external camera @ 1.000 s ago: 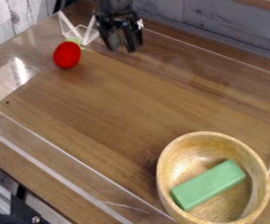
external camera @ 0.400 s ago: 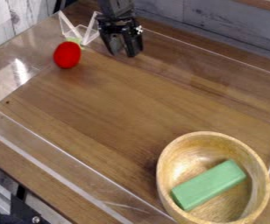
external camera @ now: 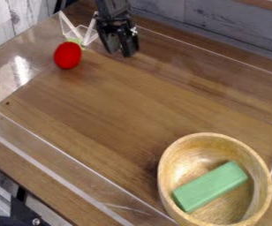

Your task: Move the red object to the left side of the table

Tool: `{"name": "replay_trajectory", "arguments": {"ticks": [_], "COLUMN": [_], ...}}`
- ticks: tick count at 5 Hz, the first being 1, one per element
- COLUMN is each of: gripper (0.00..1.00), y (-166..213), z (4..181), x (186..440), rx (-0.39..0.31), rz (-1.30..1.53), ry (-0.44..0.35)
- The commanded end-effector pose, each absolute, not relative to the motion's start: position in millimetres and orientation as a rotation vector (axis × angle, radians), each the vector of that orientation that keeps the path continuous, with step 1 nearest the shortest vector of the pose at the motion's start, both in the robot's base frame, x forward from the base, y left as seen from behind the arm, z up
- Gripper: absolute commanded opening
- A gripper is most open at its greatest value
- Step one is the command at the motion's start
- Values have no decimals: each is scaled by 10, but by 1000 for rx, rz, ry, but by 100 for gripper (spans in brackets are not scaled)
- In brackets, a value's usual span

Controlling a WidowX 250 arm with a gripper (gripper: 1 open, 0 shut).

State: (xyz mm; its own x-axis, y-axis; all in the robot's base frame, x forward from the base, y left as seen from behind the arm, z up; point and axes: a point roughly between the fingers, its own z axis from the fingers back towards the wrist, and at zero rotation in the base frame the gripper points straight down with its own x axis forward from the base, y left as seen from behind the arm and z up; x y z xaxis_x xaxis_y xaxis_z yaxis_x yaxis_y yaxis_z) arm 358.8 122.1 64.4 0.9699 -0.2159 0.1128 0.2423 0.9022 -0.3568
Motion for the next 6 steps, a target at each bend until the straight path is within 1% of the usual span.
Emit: {"name": "replay_trajectory", "arguments": {"ticks": [1,2,3,4,5,6], "gripper": [100,0,0,100,100,100], "y": [1342,1346,1336,1354,1371,1363], "z": [835,740,786,926,981,1035], "x": [3619,3534,3404,3426,3464,3490], "rx": [-343,-343,-339,-338,-336,-356], "rz": [-293,-260,-197,-208,-218,-226], "ry": [-120,-128,-162,-197,-206,-214]}}
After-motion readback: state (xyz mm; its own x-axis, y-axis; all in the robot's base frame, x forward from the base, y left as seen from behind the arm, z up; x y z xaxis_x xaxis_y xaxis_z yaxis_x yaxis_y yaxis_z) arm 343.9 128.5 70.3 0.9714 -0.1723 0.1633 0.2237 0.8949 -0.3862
